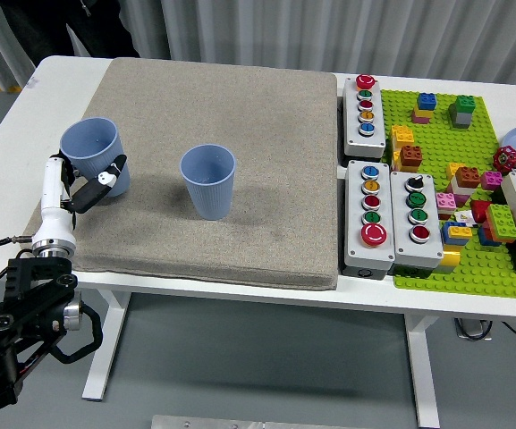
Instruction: Pick cup pour cup place
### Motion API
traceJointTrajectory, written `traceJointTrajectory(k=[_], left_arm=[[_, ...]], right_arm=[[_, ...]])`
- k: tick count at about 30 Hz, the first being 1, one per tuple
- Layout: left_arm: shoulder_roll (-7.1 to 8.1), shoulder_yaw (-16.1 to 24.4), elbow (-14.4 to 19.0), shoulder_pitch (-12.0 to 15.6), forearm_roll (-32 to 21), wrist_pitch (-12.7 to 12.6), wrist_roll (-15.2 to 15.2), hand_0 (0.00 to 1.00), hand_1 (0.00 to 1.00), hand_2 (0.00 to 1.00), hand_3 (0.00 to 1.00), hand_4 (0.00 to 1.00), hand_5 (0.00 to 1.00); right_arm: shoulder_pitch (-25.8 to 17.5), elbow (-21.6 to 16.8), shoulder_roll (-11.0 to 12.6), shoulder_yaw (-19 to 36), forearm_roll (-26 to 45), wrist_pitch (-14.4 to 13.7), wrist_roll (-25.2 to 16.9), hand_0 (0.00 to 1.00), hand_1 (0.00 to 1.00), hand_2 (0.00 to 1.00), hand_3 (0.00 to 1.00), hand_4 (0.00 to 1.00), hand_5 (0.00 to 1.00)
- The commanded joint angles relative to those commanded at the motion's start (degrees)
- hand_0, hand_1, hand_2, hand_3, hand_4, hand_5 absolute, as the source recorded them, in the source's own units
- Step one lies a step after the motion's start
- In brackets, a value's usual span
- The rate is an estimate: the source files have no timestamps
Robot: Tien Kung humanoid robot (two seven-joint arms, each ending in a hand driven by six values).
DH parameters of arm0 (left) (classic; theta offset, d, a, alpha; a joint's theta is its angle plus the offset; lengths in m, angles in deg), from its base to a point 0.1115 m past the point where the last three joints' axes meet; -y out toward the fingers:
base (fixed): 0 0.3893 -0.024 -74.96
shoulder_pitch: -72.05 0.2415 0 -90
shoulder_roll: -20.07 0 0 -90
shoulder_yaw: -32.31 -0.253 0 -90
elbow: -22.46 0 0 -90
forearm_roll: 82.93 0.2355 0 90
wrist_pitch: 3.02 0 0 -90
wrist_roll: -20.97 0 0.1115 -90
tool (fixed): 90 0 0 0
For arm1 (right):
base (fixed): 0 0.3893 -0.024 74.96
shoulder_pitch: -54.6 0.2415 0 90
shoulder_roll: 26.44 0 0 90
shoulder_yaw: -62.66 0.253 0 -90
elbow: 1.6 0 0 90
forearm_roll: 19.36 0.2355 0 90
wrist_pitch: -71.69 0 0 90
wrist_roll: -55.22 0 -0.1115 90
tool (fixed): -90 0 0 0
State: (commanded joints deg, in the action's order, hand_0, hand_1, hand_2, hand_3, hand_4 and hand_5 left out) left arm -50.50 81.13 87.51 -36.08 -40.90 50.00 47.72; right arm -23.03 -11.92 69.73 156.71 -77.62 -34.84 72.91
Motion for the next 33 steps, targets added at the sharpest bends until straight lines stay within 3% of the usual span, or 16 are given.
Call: traceJointTrajectory(k=[33], left_arm=[[-0.78, -0.73, -3.63, 0.73, 1.14, 0.0, -0.08, 0.668, 0.68, 0.718, 0.59, 0.716, 0.223]], right_arm=[[-0.26, 0.0, -0.03, 0.01, -0.82, 0.16, 0.25, 0.702, 0.628, 0.562, 0.562, 0.002, 0.006]])
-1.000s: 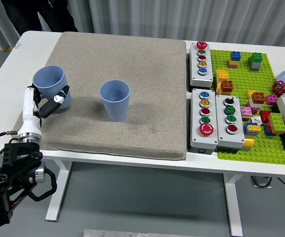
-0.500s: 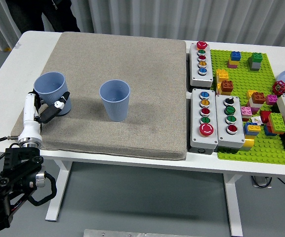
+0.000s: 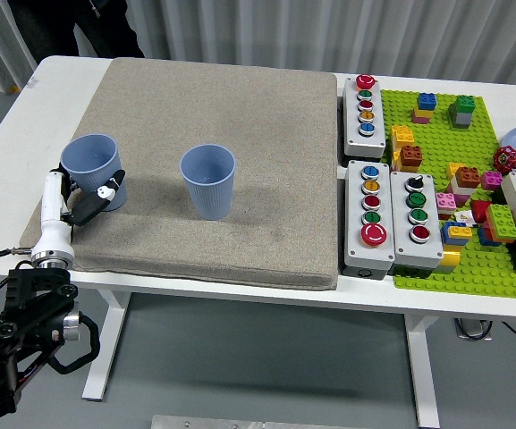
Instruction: Pick cup pour cup place
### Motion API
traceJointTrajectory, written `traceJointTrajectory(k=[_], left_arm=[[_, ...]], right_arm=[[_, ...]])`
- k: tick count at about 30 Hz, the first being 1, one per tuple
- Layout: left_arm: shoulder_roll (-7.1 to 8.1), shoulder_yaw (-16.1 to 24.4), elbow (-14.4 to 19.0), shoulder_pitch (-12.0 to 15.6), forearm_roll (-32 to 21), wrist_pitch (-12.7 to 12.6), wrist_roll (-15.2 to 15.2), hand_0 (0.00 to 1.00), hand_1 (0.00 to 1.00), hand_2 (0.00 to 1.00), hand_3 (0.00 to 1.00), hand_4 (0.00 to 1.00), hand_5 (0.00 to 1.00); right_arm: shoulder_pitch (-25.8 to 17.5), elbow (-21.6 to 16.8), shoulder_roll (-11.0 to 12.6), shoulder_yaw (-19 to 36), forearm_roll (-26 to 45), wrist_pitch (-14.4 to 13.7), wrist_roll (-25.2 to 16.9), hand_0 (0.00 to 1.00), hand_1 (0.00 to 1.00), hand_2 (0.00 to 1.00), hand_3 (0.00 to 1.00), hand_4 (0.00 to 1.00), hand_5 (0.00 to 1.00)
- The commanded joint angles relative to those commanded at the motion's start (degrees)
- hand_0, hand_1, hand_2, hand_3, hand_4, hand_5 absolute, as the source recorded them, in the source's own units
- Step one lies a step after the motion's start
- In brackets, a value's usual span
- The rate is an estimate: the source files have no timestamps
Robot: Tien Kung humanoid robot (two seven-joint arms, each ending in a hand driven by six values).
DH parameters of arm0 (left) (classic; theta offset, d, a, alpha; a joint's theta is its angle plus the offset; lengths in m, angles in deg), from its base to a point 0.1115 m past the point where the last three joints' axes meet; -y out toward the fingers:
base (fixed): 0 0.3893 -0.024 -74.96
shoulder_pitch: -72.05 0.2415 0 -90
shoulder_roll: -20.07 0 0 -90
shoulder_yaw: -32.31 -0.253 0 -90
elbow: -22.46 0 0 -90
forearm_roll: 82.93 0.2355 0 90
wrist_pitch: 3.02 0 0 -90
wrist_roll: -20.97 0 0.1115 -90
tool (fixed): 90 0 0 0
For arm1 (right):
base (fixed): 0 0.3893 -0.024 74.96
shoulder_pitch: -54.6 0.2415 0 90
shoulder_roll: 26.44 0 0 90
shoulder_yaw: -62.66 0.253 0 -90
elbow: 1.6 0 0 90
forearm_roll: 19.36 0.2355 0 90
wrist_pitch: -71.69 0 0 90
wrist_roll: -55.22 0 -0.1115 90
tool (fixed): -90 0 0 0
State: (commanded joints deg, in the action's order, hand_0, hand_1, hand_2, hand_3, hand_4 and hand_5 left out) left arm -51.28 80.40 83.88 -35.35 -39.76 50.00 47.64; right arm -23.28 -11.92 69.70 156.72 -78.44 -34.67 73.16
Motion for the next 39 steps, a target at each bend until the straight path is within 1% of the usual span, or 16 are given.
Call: traceJointTrajectory(k=[1, 3, 6, 7, 12, 13, 18, 19, 24, 25, 30, 31, 36, 37, 39], left_arm=[[-0.03, 0.04, -0.07, 0.05, 0.01, 0.0, 0.03, 0.675, 0.685, 0.724, 0.596, 0.732, 0.227], [-0.05, 0.06, -0.11, 0.09, 0.07, 0.0, 0.04, 0.675, 0.685, 0.724, 0.596, 0.732, 0.227], [-0.14, 0.32, -0.02, 0.2, 2.48, 0.0, -0.89, 0.675, 0.685, 0.724, 0.596, 0.732, 0.227], [-0.14, 0.35, 0.01, 0.19, 2.9, 0.0, -1.01, 0.709, 0.734, 0.798, 0.683, 0.895, 0.289], [-0.1, 0.55, 0.04, 0.11, 3.87, 0.0, -1.55, 0.709, 0.734, 0.798, 0.683, 0.895, 0.289], [-0.08, 0.62, 0.06, 0.11, 3.93, 0.0, -1.6, 0.736, 0.76, 0.85, 0.786, 0.927, 0.321], [-0.08, 0.81, -0.05, 0.18, 4.54, 0.0, -2.2, 0.736, 0.76, 0.85, 0.786, 0.927, 0.321], [-0.08, 0.83, -0.09, 0.22, 4.74, 0.0, -2.39, 0.766, 0.8, 0.917, 0.848, 0.937, 0.336], [-0.21, 0.96, -0.07, 0.55, 5.22, 0.0, -2.65, 0.766, 0.8, 0.917, 0.848, 0.937, 0.336], [-0.23, 0.97, -0.06, 0.58, 5.26, 0.0, -2.67, 0.785, 0.821, 0.949, 0.89, 0.94, 0.343], [-0.48, 1.35, 0.15, 1.11, 6.55, 0.0, -3.25, 0.785, 0.821, 0.949, 0.89, 0.94, 0.343], [-0.57, 1.51, 0.22, 1.24, 6.93, 0.0, -3.4, 0.837, 0.865, 0.998, 0.998, 0.95, 0.344], [-0.71, 2.14, 0.45, 1.61, 8.51, 0.0, -4.16, 0.837, 0.865, 0.998, 0.998, 0.95, 0.344], [-0.73, 2.38, 0.53, 1.74, 8.91, 0.0, -4.36, 0.909, 0.918, 0.998, 0.998, 0.973, 0.376], [-0.83, 2.94, 0.66, 2.03, 9.5, 0.0, -4.67, 0.909, 0.918, 0.998, 0.998, 0.973, 0.376]], right_arm=[[0.01, 0.0, -0.01, 0.0, 0.02, -0.02, 0.0, 0.702, 0.628, 0.562, 0.562, 0.002, 0.005], [0.02, 0.0, -0.01, 0.01, 0.04, -0.03, 0.0, 0.702, 0.628, 0.562, 0.562, 0.002, 0.005], [0.07, 0.0, 0.01, 0.06, -0.09, -0.02, 0.01, 0.702, 0.628, 0.562, 0.562, 0.002, 0.005], [0.09, 0.0, 0.01, 0.06, -0.09, -0.03, 0.02, 0.702, 0.628, 0.562, 0.562, 0.002, 0.005], [0.21, 0.0, 0.02, -0.02, -0.07, -0.03, 0.09, 0.702, 0.628, 0.562, 0.562, 0.002, 0.005], [0.24, 0.0, 0.02, -0.06, 0.0, -0.05, 0.07, 0.702, 0.628, 0.562, 0.562, 0.002, 0.005], [0.22, 0.0, 0.02, -0.06, 0.06, -0.08, 0.06, 0.702, 0.628, 0.562, 0.562, 0.002, 0.005], [0.21, 0.0, 0.01, -0.04, 0.02, -0.08, 0.07, 0.702, 0.628, 0.562, 0.562, 0.002, 0.003], [0.16, 0.0, -0.03, 0.02, -0.07, -0.08, 0.13, 0.702, 0.628, 0.562, 0.562, 0.002, 0.003], [0.15, 0.0, -0.04, 0.02, -0.08, -0.08, 0.13, 0.702, 0.628, 0.561, 0.563, 0.002, 0.002], [0.16, 0.0, -0.05, 0.21, -0.33, -0.08, 0.16, 0.702, 0.628, 0.561, 0.563, 0.002, 0.002], [0.17, 0.0, -0.05, 0.2, -0.29, -0.09, 0.15, 0.702, 0.628, 0.561, 0.563, 0.002, 0.003], [0.2, 0.0, -0.04, 0.19, -0.22, -0.11, 0.13, 0.702, 0.628, 0.561, 0.563, 0.002, 0.003], [0.2, 0.0, -0.03, 0.19, -0.24, -0.09, 0.13, 0.702, 0.628, 0.561, 0.562, 0.002, 0.002], [0.19, 0.0, -0.01, 0.2, -0.3, -0.07, 0.13, 0.702, 0.628, 0.561, 0.562, 0.002, 0.002]])
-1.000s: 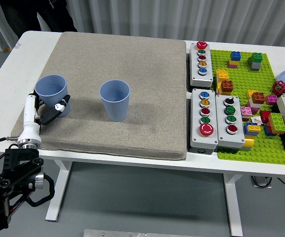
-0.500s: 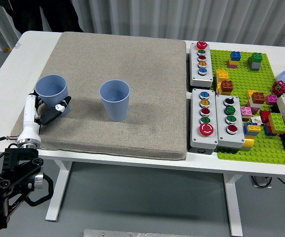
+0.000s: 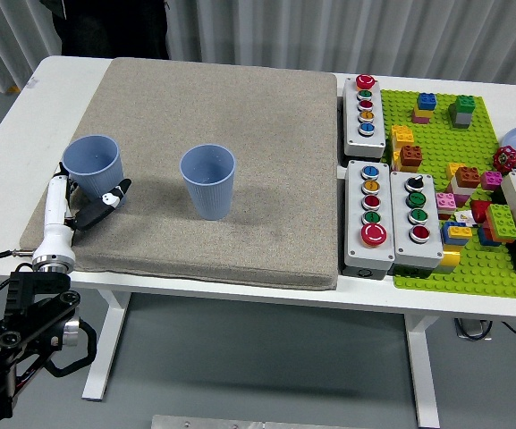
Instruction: Pick cup pour cup place
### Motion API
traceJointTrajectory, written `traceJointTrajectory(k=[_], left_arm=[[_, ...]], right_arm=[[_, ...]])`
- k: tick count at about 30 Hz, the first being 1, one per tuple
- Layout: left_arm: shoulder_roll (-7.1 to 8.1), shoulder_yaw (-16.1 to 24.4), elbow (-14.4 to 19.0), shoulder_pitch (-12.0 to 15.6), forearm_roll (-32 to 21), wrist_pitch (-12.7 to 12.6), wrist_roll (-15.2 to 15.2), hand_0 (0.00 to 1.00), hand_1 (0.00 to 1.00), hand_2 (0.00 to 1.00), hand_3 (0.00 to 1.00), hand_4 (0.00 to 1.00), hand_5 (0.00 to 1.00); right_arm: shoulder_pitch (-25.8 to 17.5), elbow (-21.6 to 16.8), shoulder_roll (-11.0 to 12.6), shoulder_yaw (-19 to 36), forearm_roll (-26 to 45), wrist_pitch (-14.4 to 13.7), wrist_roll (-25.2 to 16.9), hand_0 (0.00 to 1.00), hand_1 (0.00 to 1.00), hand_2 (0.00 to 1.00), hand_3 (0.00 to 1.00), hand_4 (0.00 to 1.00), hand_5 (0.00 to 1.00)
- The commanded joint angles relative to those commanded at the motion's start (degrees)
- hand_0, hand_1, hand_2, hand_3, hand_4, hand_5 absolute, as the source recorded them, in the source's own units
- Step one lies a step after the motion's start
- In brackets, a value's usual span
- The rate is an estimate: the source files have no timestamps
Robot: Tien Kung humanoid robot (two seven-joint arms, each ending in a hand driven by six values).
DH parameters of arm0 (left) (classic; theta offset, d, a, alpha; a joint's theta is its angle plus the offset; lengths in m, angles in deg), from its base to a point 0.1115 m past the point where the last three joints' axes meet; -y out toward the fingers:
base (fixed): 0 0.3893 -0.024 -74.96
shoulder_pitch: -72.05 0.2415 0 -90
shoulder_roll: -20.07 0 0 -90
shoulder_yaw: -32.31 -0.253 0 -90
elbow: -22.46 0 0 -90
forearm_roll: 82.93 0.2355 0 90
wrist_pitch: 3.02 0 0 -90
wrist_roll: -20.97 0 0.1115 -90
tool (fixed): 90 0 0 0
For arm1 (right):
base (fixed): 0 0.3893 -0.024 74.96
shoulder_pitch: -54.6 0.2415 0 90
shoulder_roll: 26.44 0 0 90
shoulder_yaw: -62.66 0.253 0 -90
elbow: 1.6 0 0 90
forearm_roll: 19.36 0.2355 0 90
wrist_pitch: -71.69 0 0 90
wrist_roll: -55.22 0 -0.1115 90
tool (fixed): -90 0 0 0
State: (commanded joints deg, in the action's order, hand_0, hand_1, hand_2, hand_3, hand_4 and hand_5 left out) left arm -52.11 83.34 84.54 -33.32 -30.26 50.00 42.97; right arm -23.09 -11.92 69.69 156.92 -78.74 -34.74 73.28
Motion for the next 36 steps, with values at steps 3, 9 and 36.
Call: traceJointTrajectory(k=[3, 9, 36], left_arm=[[-0.39, 2.02, 0.73, 1.59, 1.08, 0.0, -0.14, 0.909, 0.918, 0.998, 0.998, 0.973, 0.376], [-0.85, 7.46, 5.63, 7.57, 5.07, 0.0, -0.17, 0.928, 0.929, 0.998, 0.998, 0.985, 0.387], [6.33, 28.99, 29.7, 6.23, -10.89, 7.39, 5.56, 0.737, 0.726, 0.828, 0.787, 0.708, 0.863]], right_arm=[[-0.03, 0.0, 0.02, 0.18, -0.32, 0.02, 0.02, 0.702, 0.628, 0.561, 0.562, 0.002, 0.002], [-0.19, 0.0, 0.09, 0.69, -1.29, 0.18, 0.08, 0.702, 0.628, 0.56, 0.562, 0.002, 0.003], [-0.81, 0.0, 0.34, 0.17, 0.38, -0.1, -0.36, 0.701, 0.628, 0.56, 0.562, 0.002, 0.002]])
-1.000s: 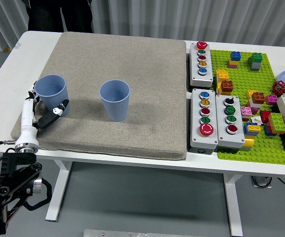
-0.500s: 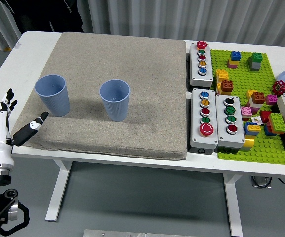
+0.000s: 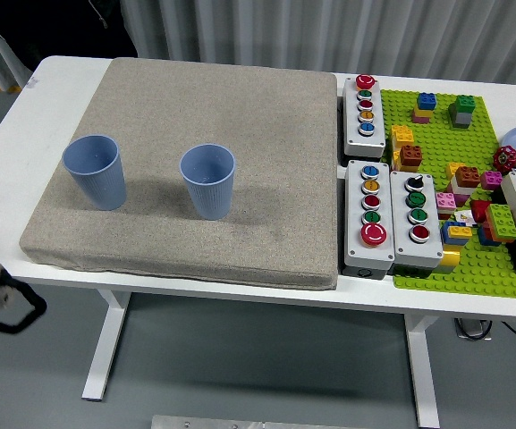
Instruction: Pick cup pour cup place
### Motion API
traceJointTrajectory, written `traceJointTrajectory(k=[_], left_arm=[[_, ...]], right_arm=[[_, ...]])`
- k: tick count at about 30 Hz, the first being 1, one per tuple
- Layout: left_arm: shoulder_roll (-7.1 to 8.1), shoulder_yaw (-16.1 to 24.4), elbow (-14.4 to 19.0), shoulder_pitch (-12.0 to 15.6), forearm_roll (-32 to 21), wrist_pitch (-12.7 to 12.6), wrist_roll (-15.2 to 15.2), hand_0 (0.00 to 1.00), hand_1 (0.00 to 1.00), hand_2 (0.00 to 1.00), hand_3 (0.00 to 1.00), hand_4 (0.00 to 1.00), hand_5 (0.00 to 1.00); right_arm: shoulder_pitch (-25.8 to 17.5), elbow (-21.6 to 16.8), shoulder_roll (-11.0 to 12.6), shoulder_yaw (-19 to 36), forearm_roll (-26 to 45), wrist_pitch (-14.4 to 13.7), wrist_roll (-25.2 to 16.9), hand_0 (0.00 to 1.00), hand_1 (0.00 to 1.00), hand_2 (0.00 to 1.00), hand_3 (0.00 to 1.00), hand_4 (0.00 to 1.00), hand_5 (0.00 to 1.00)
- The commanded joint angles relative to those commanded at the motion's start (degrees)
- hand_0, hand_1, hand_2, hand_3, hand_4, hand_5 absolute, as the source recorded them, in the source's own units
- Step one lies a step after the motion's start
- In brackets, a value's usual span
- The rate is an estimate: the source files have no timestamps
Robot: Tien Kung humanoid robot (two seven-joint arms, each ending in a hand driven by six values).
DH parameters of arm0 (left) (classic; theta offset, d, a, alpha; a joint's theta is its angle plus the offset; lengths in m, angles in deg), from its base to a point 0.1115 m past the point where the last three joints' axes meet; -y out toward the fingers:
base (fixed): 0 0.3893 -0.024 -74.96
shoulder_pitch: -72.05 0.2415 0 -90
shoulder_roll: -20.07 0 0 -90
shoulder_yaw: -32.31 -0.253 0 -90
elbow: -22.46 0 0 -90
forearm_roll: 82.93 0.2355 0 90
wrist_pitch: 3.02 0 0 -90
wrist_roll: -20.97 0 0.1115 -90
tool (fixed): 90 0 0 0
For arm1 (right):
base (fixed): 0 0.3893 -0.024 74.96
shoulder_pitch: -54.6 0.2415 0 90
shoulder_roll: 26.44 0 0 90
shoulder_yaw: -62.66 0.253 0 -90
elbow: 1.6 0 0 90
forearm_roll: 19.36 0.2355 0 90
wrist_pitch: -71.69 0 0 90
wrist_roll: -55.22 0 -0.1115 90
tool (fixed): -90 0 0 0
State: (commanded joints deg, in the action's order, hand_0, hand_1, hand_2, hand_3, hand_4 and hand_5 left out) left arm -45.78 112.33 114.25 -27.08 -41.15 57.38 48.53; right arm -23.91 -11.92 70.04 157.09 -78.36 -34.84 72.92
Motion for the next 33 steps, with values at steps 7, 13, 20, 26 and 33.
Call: traceJointTrajectory(k=[7, 13, 20, 26, 33], left_arm=[[3.57, 0.77, -14.06, -13.42, -17.13, 16.58, -0.77, 0.763, 0.758, 0.85, 0.824, 0.712, 0.952], [4.63, 1.34, -19.82, -15.28, -31.66, 19.94, 0.18, 0.79, 0.781, 0.882, 0.851, 0.723, 0.998], [4.11, 0.96, -20.93, -15.25, -48.41, 20.17, 0.31, 0.793, 0.78, 0.876, 0.852, 0.722, 0.998], [3.76, 0.71, -20.97, -14.82, -60.65, 20.06, 0.17, 0.799, 0.782, 0.877, 0.861, 0.719, 0.998], [3.03, 3.45, -19.59, -13.06, -57.82, 19.09, -0.02, 0.802, 0.788, 0.884, 0.877, 0.719, 0.998]], right_arm=[[0.94, 0.0, 0.25, -0.38, 0.19, -0.41, -0.11, 0.702, 0.628, 0.56, 0.562, 0.002, 0.003], [1.2, 0.0, 0.28, -0.62, 0.71, -0.65, -0.22, 0.701, 0.628, 0.56, 0.562, 0.002, 0.003], [1.35, 0.0, 0.14, -0.14, 0.45, -0.77, -0.08, 0.701, 0.628, 0.56, 0.562, 0.002, 0.004], [1.13, 0.0, 0.09, -0.06, 1.6, -1.26, -0.61, 0.701, 0.628, 0.562, 0.564, 0.002, 0.008], [1.06, 0.0, 0.13, -0.12, 1.3, -1.17, -0.51, 0.701, 0.626, 0.562, 0.565, 0.002, 0.009]])
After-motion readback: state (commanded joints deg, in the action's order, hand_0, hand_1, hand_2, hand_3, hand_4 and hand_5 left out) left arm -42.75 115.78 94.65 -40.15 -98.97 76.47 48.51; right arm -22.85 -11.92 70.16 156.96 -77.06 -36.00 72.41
